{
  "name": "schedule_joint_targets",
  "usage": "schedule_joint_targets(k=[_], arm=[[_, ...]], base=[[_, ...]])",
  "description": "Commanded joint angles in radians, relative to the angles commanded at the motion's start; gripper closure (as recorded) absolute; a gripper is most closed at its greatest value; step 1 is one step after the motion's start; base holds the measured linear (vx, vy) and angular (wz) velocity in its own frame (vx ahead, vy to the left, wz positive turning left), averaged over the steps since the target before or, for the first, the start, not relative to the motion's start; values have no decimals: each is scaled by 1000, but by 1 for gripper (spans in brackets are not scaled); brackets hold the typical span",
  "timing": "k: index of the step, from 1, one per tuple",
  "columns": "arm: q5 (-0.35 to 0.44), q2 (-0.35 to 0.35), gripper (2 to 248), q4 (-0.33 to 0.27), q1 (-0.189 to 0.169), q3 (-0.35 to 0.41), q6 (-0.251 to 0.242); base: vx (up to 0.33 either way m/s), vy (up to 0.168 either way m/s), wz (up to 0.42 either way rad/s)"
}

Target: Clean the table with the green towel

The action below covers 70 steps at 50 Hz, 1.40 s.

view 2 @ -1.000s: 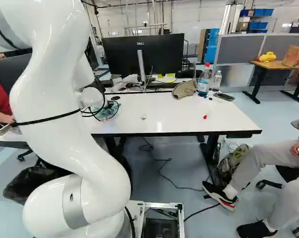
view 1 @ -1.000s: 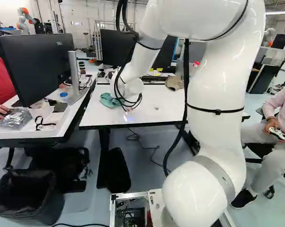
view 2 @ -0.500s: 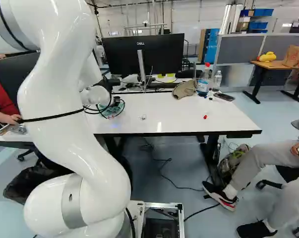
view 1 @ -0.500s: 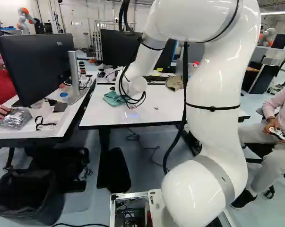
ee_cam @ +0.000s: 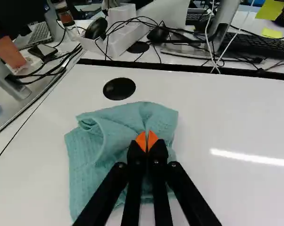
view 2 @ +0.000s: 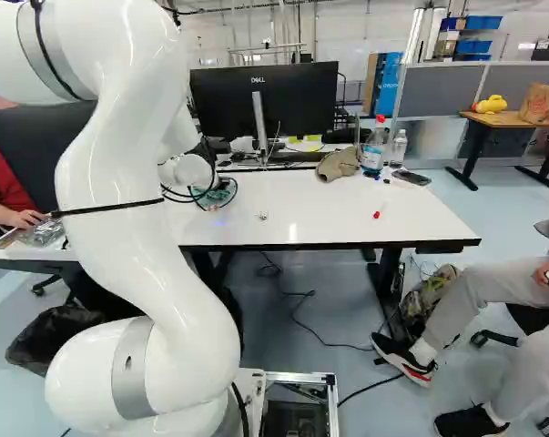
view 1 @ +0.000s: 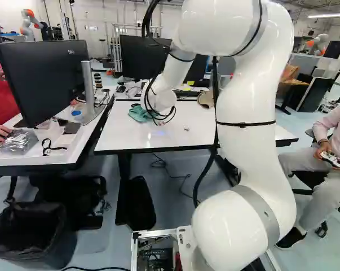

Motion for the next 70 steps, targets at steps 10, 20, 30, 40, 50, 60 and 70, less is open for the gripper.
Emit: schedule_joint_targets(k=[10,20,30,40,50,60,70], arm=[[0,-41,225,0,-7,-54,0],[0,-83,225,0,-11,-110,0],[0,-94,225,0,7,-124,0],[0,-74,225,0,29,-98,0],[0,-42,225,0,49,-55,0],[0,-7,225,0,67,-9,0],[0,29,225,0,86,37,0]], base=[[0,0,0],[0,0,0],[0,0,0],[0,0,0],[0,0,0],[0,0,0],[0,0,0]])
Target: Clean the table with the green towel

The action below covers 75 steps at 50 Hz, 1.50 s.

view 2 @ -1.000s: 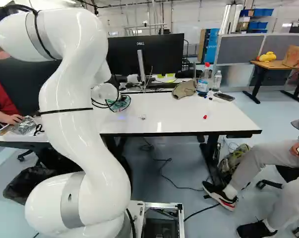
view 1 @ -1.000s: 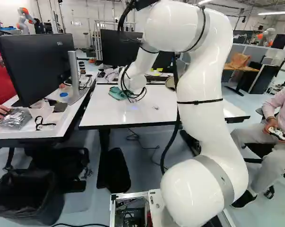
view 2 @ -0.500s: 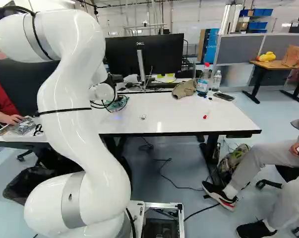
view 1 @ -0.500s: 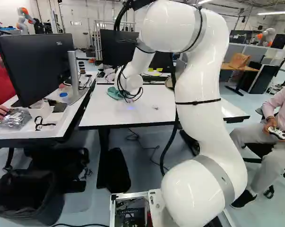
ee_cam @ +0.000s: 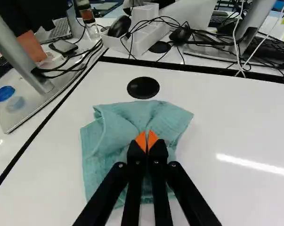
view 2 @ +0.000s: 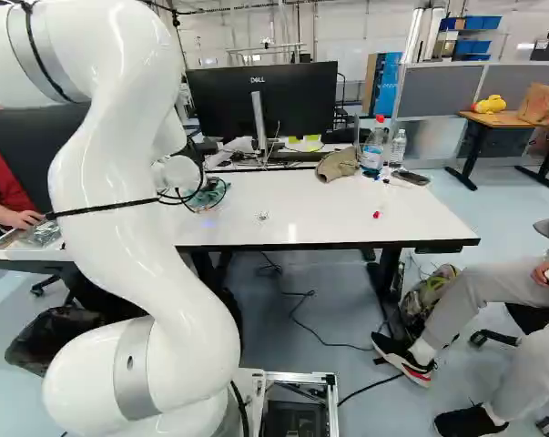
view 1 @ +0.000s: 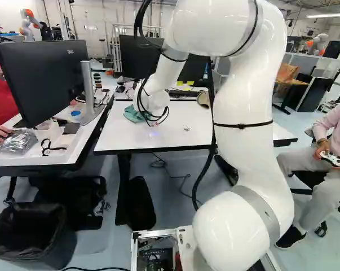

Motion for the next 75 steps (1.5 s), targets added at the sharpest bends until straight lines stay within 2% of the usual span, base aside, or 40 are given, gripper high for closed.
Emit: schedule_joint_targets(k=[16,34,45,75], arm=[[0,63,225,0,21,80,0],[0,141,225,0,20,175,0],[0,147,225,0,20,177,0],[0,225,225,0,20,192,0]], base=[[0,0,0],[0,0,0],[0,0,0],[0,0,0]])
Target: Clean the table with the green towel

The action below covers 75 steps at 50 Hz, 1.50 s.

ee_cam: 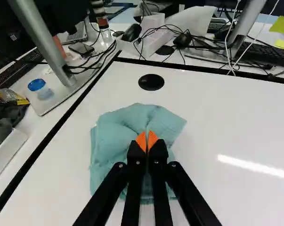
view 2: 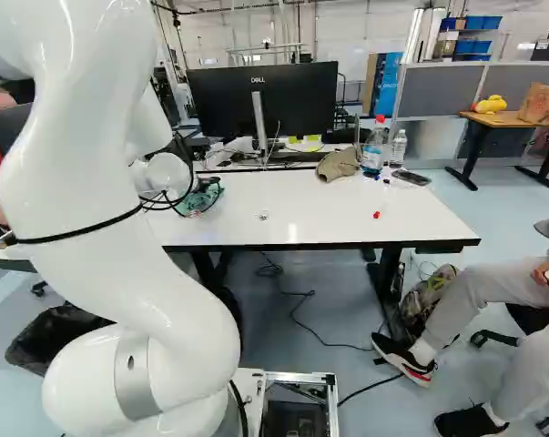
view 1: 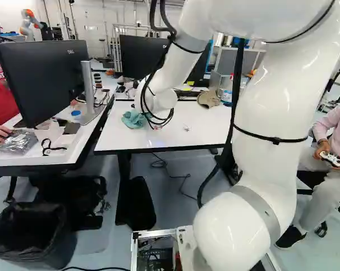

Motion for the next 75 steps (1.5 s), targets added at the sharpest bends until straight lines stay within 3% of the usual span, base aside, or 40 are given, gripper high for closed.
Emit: schedule_joint_targets(k=[16,39,75], arm=[[0,50,225,0,-15,15,0],[0,97,225,0,-79,65,0],[0,239,225,0,-180,213,0]], base=[[0,0,0],[0,0,0],[0,0,0]])
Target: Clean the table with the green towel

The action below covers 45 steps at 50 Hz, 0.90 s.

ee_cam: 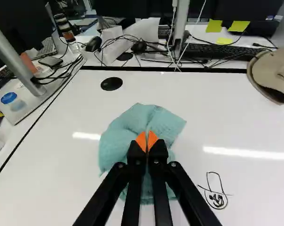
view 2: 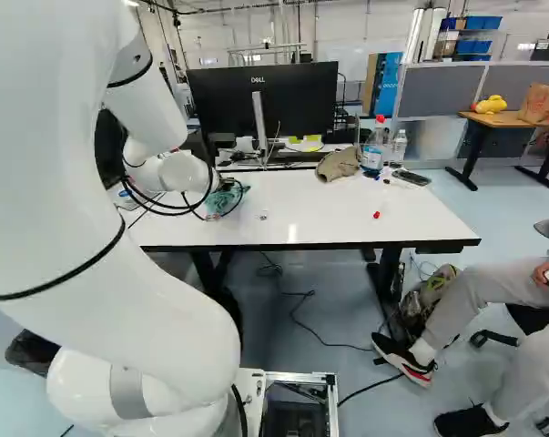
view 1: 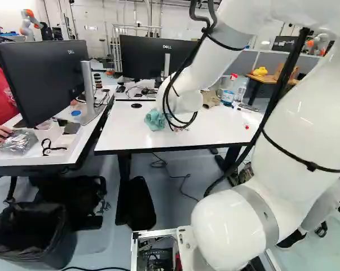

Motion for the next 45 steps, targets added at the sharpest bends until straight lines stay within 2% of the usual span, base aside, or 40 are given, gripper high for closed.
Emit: schedule_joint_targets(k=[15,37,45], arm=[[0,51,225,0,-43,50,0],[0,55,225,0,-44,50,0],[0,49,225,0,-32,27,0]], base=[[0,0,0],[0,0,0],[0,0,0]])
